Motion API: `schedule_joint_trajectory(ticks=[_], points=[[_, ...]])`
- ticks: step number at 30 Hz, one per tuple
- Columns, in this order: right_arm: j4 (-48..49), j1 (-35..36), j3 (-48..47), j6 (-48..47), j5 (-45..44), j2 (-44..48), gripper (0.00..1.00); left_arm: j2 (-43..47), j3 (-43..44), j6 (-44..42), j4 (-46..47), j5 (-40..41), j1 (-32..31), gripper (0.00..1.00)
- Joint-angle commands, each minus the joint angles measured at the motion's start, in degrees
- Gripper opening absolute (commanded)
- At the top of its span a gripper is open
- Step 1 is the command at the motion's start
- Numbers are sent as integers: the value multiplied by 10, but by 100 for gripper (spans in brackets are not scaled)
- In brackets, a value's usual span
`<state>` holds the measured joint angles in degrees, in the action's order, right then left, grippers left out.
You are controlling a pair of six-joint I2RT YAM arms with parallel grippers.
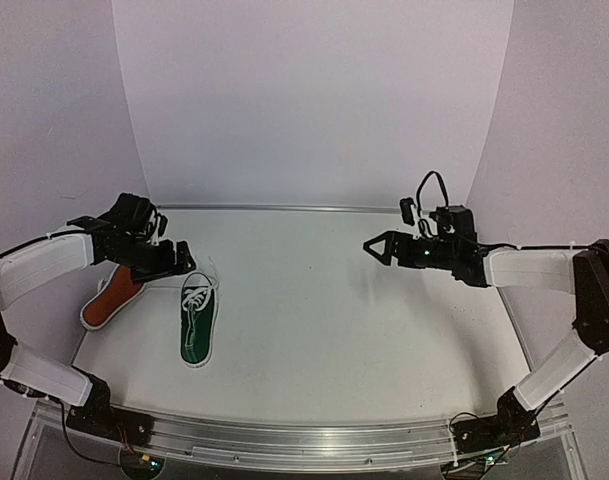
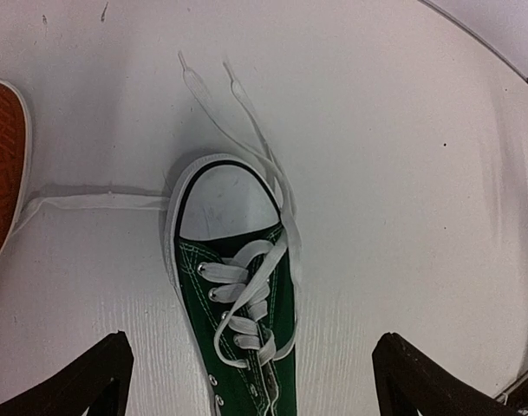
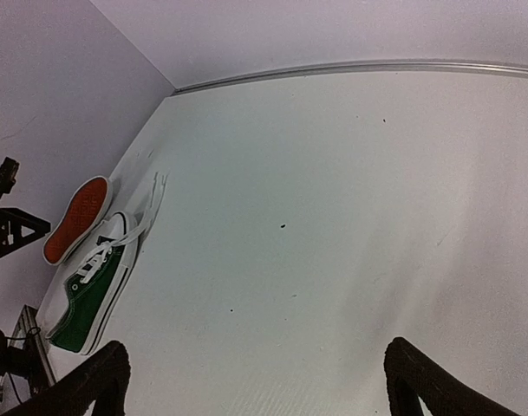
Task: Tie the shoes
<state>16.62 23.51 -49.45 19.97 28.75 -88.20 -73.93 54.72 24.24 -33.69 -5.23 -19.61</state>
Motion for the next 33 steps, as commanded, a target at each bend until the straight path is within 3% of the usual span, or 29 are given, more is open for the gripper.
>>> schedule_joint_trajectory(ticks=[1, 4, 10, 18, 22, 24, 25, 27, 33], points=[[15, 0, -12, 13, 34, -30, 98, -2, -1, 24, -34, -10, -14, 100], [48, 1, -4, 40, 59, -48, 98, -14, -2, 28, -57, 12, -35, 98], [73, 1, 8, 59, 61, -62, 98, -24, -24, 43, -62, 7, -72, 81], [76, 1, 28, 62, 51, -56, 98, -55, -41, 75, -73, 36, -109, 67], [78, 1, 30, 67, 55, -57, 98, -87, -31, 83, -61, 46, -112, 43], [78, 1, 32, 70, 56, -55, 98, -101, -20, 84, -51, 36, -114, 23], [78, 0, 32, 72, 58, -54, 98, -109, -7, 84, -49, 35, -117, 11], [79, 0, 33, 78, 62, -50, 98, -127, 28, 79, -50, 38, -129, 0], [80, -5, 40, 102, 71, -25, 98, -212, 229, 26, -78, 47, -208, 0]])
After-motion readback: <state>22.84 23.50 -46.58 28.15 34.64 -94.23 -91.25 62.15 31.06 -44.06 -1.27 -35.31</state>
